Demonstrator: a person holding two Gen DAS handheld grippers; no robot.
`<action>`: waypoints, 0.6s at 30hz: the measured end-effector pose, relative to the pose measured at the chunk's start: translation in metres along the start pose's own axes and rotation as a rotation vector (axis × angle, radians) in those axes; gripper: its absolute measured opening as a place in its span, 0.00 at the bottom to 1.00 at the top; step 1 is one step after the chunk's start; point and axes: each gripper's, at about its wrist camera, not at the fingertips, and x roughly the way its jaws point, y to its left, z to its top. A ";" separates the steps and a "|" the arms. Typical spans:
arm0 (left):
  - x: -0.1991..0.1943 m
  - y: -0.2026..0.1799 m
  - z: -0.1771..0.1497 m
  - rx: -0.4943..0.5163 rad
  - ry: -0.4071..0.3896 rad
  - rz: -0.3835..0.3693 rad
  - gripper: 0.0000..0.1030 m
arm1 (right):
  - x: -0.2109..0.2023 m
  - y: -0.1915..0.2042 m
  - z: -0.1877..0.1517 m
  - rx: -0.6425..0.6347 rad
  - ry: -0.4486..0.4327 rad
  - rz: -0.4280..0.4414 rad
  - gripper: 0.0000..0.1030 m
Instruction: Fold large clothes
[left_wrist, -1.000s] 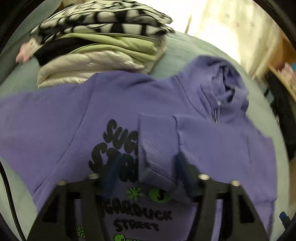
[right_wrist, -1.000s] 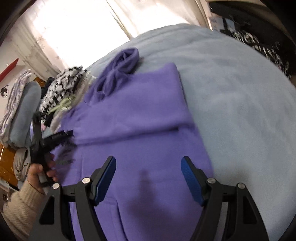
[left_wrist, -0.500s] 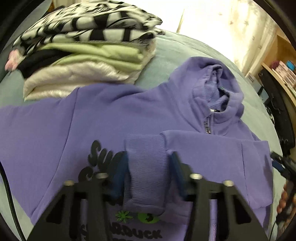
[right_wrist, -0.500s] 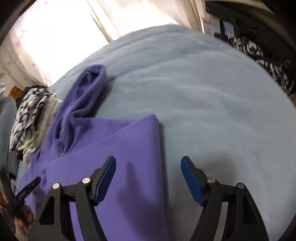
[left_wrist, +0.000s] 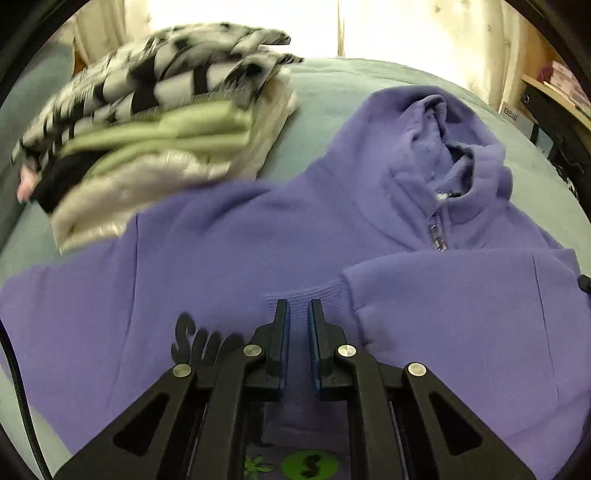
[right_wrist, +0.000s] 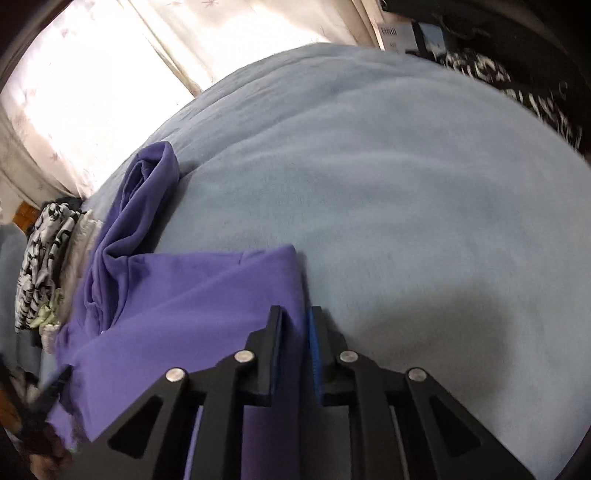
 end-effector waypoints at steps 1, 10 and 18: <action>-0.003 0.005 -0.001 -0.018 -0.005 -0.022 0.09 | -0.006 -0.002 -0.001 0.016 0.006 0.008 0.25; -0.024 0.048 -0.021 -0.143 0.114 -0.244 0.45 | -0.073 0.007 -0.050 -0.111 0.077 0.106 0.50; -0.028 0.014 -0.036 -0.023 0.062 -0.139 0.16 | -0.058 0.017 -0.096 -0.195 0.121 0.035 0.33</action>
